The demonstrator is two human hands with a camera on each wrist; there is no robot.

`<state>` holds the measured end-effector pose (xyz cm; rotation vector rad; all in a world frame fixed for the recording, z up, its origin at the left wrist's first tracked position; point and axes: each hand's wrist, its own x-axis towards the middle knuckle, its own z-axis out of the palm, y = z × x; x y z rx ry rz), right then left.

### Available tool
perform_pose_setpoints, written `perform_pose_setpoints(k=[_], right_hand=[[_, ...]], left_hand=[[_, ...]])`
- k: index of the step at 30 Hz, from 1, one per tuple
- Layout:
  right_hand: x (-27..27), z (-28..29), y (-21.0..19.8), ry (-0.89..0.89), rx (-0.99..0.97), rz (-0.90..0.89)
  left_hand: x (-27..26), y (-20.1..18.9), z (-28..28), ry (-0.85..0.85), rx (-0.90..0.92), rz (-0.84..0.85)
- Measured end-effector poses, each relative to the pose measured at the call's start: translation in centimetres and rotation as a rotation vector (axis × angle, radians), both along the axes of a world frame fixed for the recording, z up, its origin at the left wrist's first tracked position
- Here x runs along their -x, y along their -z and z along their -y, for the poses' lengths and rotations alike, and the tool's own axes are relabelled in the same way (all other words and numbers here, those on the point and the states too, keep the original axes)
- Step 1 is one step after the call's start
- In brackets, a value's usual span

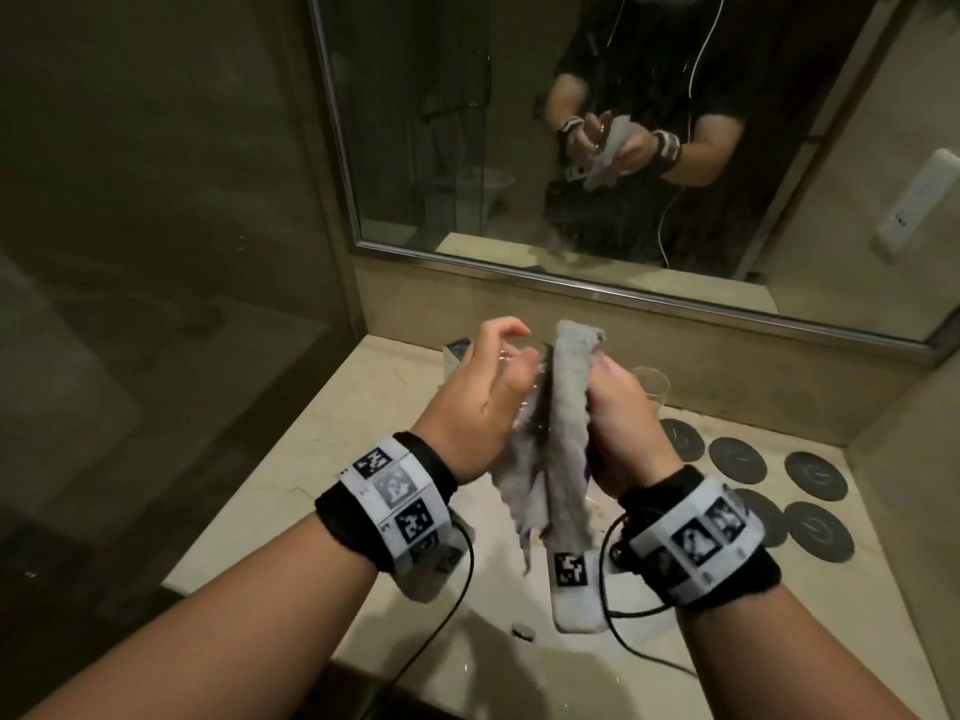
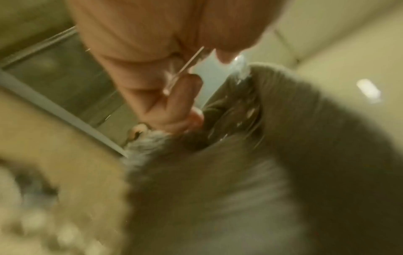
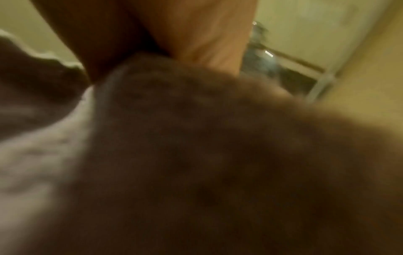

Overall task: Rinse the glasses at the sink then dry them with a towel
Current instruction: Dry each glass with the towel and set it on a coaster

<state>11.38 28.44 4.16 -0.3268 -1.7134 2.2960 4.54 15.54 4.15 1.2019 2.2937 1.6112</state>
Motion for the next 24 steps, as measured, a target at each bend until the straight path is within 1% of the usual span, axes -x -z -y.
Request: perform_pose_setpoints(k=[2,3,4,5,6,7,8,9,10,11,12,13,14,15,16,18,19,20,21,22,23,24], right_hand=[[-0.6,0.4,0.1,0.124,-0.47,-0.111],[-0.8,0.4,0.3,0.15,-0.668,-0.185],[-1.0,0.3,0.6,0.142,-0.826,-0.27],[-1.1,0.0,0.8,0.122,-0.953,-0.358],[-1.1,-0.2,1.1,0.1,-1.016,-0.406],[-1.0,-0.2,1.4,0.103,-0.975,-0.41],[-0.9,0.2,1.4,0.131,-0.796,-0.365],[-0.7,0.6,1.1,0.157,-0.471,-0.275],[-0.4,0.9,0.9,0.127,-0.111,-0.175],[-0.2,0.9,1.0,0.062,0.177,-0.082],[-0.2,0.7,1.1,-0.026,0.35,-0.005],[-0.3,0.5,1.0,-0.082,0.391,0.073],[-0.4,0.5,0.9,-0.1,0.343,0.101],[-0.5,0.6,1.1,-0.068,0.201,0.085],[-0.6,0.6,1.3,0.004,-0.026,0.027],[-1.0,0.5,2.0,0.155,-0.558,-0.127],[-1.2,0.3,2.3,0.171,-0.77,-0.23],[-1.4,0.2,2.3,0.15,-0.908,-0.337],[-1.4,-0.3,2.5,0.12,-0.979,-0.408],[-1.4,-0.4,2.3,0.103,-0.983,-0.421],[-1.2,-0.5,2.3,0.123,-0.893,-0.379],[-0.9,-0.4,2.0,0.148,-0.701,-0.293]], left_hand=[[-0.4,-0.9,-0.3,-0.026,-0.086,0.417],[-0.2,-0.8,-0.1,-0.041,-0.078,0.56],[-0.2,-1.0,-0.2,-0.019,-0.03,0.63],[0.0,-1.0,-0.3,-0.012,0.023,0.649],[0.0,-0.8,-0.3,-0.011,0.093,0.541],[-0.1,-1.0,-0.3,-0.056,0.137,0.435],[0.1,-0.5,-0.4,-0.093,0.213,0.166],[0.3,0.0,-0.3,-0.062,0.124,-0.015],[-0.4,-0.1,0.0,-0.056,0.076,0.015],[-0.9,-0.2,0.2,-0.036,0.092,-0.01],[-1.1,0.2,0.2,-0.05,0.075,-0.125],[-1.2,0.7,0.4,-0.055,0.089,-0.126],[-1.2,1.2,0.2,-0.049,0.085,-0.092],[-1.2,1.2,0.2,-0.041,0.061,0.045],[-1.1,0.9,-0.2,-0.045,0.002,0.248],[-1.0,0.2,-0.5,-0.076,0.002,0.668],[-0.7,0.1,-0.3,-0.04,0.037,0.783],[-0.6,0.1,-0.1,-0.02,0.077,0.815],[-0.6,0.0,0.0,-0.028,0.083,0.783],[-0.5,0.1,0.1,-0.045,0.073,0.706],[-0.4,0.2,0.2,-0.055,0.087,0.527],[-0.1,0.8,0.1,-0.028,0.084,0.323]])
